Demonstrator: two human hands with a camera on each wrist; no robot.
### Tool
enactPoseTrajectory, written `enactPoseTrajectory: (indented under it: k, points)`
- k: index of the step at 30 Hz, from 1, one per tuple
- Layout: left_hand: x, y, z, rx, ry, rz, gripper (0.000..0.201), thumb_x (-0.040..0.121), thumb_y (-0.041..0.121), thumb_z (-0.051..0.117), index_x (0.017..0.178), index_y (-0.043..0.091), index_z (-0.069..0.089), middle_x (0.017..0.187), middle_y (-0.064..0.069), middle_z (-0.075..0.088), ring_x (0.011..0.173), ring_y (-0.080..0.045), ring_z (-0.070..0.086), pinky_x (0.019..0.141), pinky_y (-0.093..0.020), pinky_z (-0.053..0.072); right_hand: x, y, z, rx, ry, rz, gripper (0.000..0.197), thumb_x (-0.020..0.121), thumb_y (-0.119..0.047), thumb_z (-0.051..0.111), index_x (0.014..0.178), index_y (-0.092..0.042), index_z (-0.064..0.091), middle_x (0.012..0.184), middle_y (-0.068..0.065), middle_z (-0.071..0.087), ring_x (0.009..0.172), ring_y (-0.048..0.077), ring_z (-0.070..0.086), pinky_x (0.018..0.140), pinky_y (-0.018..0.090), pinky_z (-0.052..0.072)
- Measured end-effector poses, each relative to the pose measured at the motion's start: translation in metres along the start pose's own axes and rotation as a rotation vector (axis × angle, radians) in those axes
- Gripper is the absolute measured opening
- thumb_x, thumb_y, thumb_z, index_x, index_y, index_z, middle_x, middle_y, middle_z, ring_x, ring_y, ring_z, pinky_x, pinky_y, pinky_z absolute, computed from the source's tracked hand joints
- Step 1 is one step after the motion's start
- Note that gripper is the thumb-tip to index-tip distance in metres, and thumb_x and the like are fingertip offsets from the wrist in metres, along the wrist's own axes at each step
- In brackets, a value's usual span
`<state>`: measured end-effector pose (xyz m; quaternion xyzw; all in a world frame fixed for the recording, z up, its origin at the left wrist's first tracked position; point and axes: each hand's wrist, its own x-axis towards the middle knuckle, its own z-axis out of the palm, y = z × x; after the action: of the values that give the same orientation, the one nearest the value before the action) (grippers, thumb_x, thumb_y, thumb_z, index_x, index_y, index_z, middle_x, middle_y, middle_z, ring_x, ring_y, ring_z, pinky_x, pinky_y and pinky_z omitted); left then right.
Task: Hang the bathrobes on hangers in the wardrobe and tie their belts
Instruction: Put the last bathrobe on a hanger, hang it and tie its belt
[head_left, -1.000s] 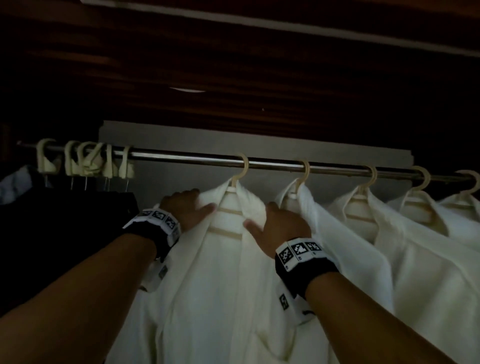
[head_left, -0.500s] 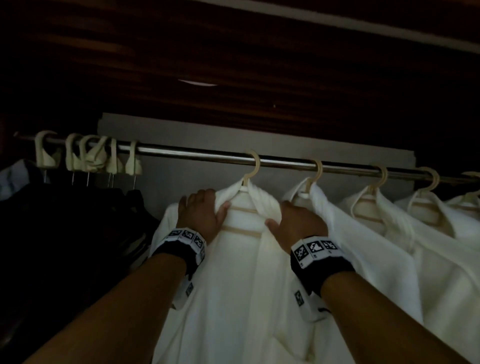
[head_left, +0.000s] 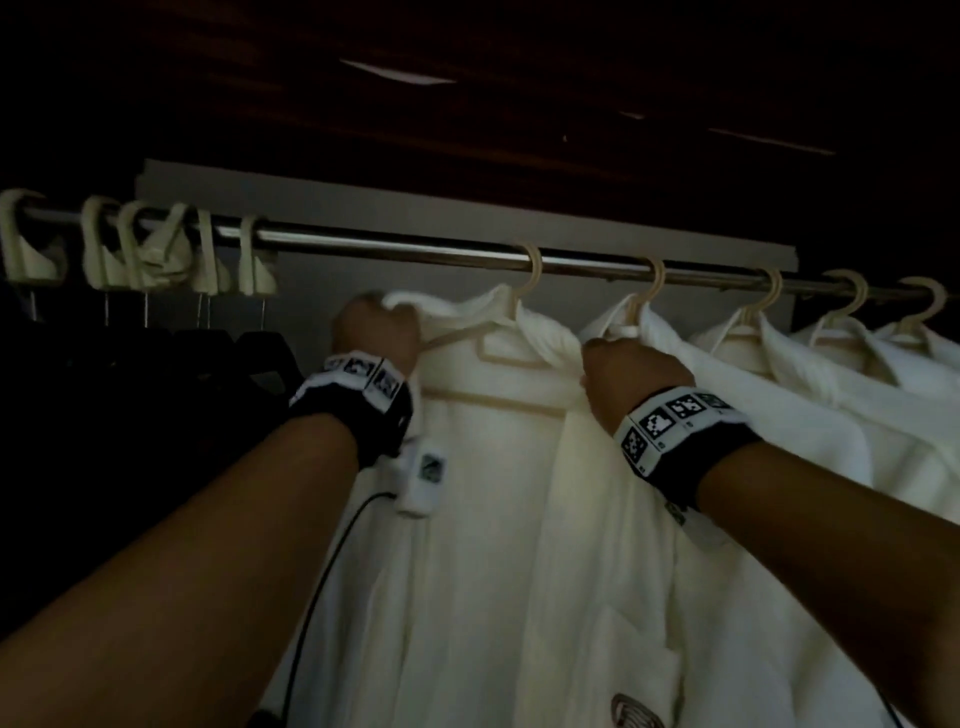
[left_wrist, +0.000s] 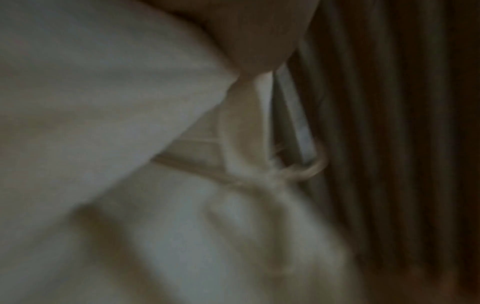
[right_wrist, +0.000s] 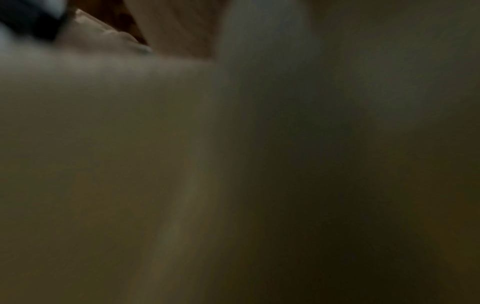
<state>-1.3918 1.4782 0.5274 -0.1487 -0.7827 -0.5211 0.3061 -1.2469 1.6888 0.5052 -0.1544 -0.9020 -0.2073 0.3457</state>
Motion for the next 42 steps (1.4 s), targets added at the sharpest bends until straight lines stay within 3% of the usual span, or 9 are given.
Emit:
enactPoseTrajectory:
  k: [6, 11, 15, 19, 24, 28, 33, 38, 42]
  points:
    - [-0.056, 0.015, 0.04, 0.259, -0.848, 0.119, 0.058, 0.08, 0.063, 0.059, 0.108, 0.013, 0.064, 0.105, -0.011, 0.068, 0.091, -0.026, 0.067, 0.073, -0.031, 0.056, -0.006, 0.001, -0.01, 0.06, -0.064, 0.032, 0.033, 0.097, -0.039, 0.048, 0.115, -0.012, 0.054, 0.113, 0.009, 0.063, 0.099, 0.025, 0.062, 0.066, 0.028, 0.039]
    - [-0.062, -0.031, 0.035, -0.062, -0.266, 0.123, 0.059, 0.092, 0.064, 0.033, 0.068, 0.015, 0.056, 0.073, 0.0, 0.061, 0.074, -0.023, 0.061, 0.067, -0.028, 0.046, -0.025, 0.002, 0.005, 0.074, -0.023, 0.082, 0.089, 0.083, -0.077, 0.038, 0.141, -0.011, 0.03, 0.124, 0.012, 0.058, 0.103, 0.028, 0.06, 0.075, 0.033, 0.045]
    - [-0.121, -0.095, 0.054, -0.18, -0.536, 0.16, 0.039, 0.089, 0.063, 0.043, 0.087, 0.024, 0.05, 0.083, 0.011, 0.057, 0.076, -0.01, 0.057, 0.067, -0.023, 0.042, -0.06, -0.015, 0.047, 0.131, 0.197, 0.175, 0.105, 0.076, -0.08, 0.041, 0.151, -0.011, 0.014, 0.144, 0.019, 0.033, 0.125, 0.037, 0.038, 0.105, 0.053, 0.028]
    - [-0.211, -0.192, 0.079, -0.069, -0.742, 0.008, 0.076, 0.082, 0.078, 0.032, 0.132, 0.024, 0.051, 0.129, 0.003, 0.058, 0.117, -0.018, 0.056, 0.098, -0.024, 0.04, -0.127, -0.056, 0.1, 0.26, 0.131, 0.145, 0.101, 0.084, -0.067, 0.045, 0.154, -0.018, -0.008, 0.159, 0.015, -0.019, 0.146, 0.033, -0.016, 0.114, 0.055, -0.015]
    - [-0.294, -0.297, 0.081, -0.067, -0.745, -0.611, 0.041, 0.097, 0.051, 0.041, 0.107, 0.023, 0.069, 0.129, -0.01, 0.058, 0.112, -0.028, 0.055, 0.097, -0.029, 0.04, -0.261, -0.111, 0.18, 0.319, -0.326, 0.108, 0.104, 0.08, -0.054, 0.062, 0.153, -0.03, -0.008, 0.153, 0.012, -0.035, 0.144, 0.03, -0.025, 0.116, 0.054, -0.004]
    - [-0.289, -0.337, 0.084, 0.107, -0.604, -0.46, 0.058, 0.089, 0.039, 0.062, 0.136, 0.01, 0.045, 0.136, -0.013, 0.052, 0.121, -0.031, 0.052, 0.101, -0.035, 0.041, -0.323, -0.128, 0.204, 0.391, -0.485, 0.233, 0.109, 0.078, -0.052, 0.065, 0.153, -0.029, -0.01, 0.153, 0.011, -0.036, 0.145, 0.032, -0.023, 0.116, 0.057, 0.017]
    - [-0.243, -0.316, 0.106, -0.146, -0.555, -0.529, 0.114, 0.072, 0.047, 0.078, 0.15, 0.034, -0.004, 0.155, -0.002, 0.024, 0.134, -0.024, 0.036, 0.11, -0.041, 0.035, -0.35, -0.14, 0.208, 0.515, -0.587, 0.302, 0.118, 0.076, -0.062, 0.062, 0.151, -0.024, -0.02, 0.148, 0.01, -0.045, 0.14, 0.031, -0.031, 0.116, 0.053, 0.008]
    - [-0.243, -0.314, 0.116, 0.19, -0.921, -0.423, 0.046, 0.094, 0.022, 0.058, 0.134, 0.002, 0.047, 0.133, -0.015, 0.052, 0.115, -0.035, 0.053, 0.098, -0.039, 0.045, -0.368, -0.167, 0.196, 0.749, -0.561, 0.473, 0.128, 0.066, -0.068, 0.068, 0.149, -0.026, -0.02, 0.157, 0.01, -0.014, 0.144, 0.03, 0.001, 0.117, 0.046, 0.017]
    - [-0.309, -0.292, 0.089, 0.109, -0.857, -0.394, 0.048, 0.086, 0.032, 0.065, 0.13, 0.019, 0.049, 0.119, -0.005, 0.059, 0.103, -0.025, 0.06, 0.086, -0.033, 0.05, -0.377, -0.191, 0.195, 0.969, -0.608, 0.608, 0.149, 0.053, -0.069, 0.078, 0.14, -0.034, -0.038, 0.157, 0.006, -0.016, 0.146, 0.026, -0.001, 0.118, 0.047, 0.018]
